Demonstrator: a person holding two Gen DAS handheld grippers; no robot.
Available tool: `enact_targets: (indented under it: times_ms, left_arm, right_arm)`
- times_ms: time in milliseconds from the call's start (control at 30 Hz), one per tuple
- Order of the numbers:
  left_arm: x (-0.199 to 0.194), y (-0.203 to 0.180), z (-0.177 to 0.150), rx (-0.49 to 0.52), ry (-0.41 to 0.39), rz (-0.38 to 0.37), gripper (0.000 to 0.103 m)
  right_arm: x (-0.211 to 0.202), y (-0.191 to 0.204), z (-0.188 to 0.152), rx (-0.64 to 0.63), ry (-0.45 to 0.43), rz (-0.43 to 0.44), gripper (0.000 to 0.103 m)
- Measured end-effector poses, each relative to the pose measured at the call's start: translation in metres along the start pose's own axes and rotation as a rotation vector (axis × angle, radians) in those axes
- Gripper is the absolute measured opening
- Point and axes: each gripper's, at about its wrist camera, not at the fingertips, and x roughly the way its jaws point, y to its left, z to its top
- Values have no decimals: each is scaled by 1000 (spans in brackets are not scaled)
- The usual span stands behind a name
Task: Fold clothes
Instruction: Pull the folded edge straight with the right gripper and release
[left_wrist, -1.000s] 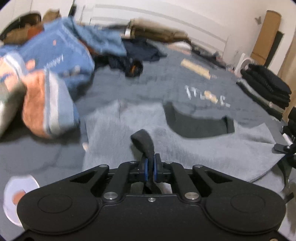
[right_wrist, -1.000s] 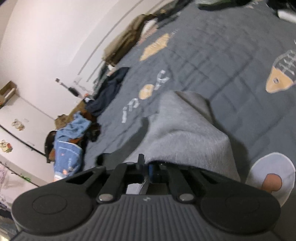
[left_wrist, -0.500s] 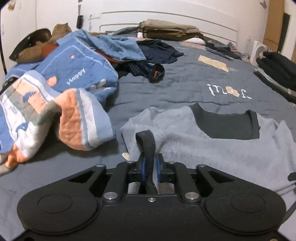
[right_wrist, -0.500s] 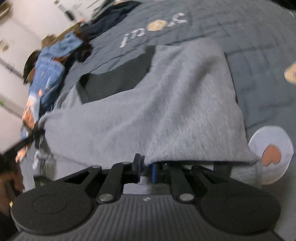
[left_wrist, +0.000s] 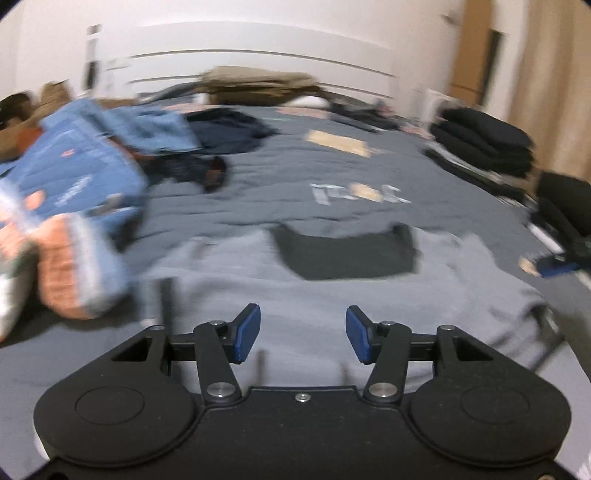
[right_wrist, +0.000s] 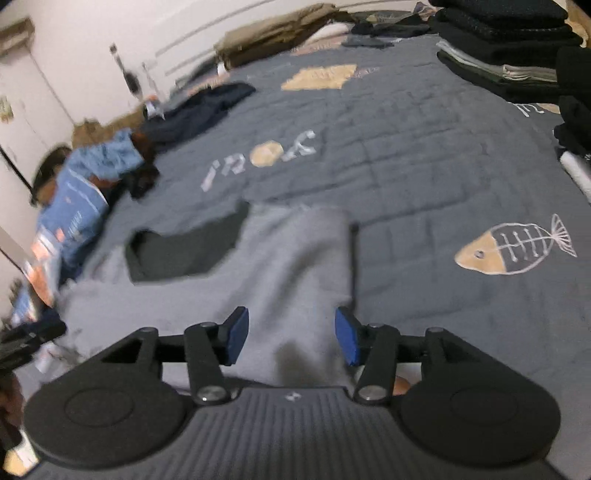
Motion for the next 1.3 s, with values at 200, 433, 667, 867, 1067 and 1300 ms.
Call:
enact_targets:
  times_ms: [200,433,667,867,1067,1300]
  left_arm:
    - [14,-32,-8,54,21,-67,51]
    - [12,-63,-11,94,2,-163,53]
    - [22,-92,-20,142,29,-192,54]
    - [25,-98,-22,147,36,-183,55]
    - [24,-92,-19,125,26,-157,55]
    - [19,-74,-12,88,13,-119,55]
  right_arm:
    - [-9,-6,-14,-77,8,10,51]
    - [-25,-9,-31,-201,-4,41,51]
    - [-11,-1,-53,-328,-52,-53,54]
    - [0,-10,-62,-375,-68,-72,5]
    - [-4,0,-72,-533,-20,-114,4]
    - [0,-15,-67,-477,126,-119,0]
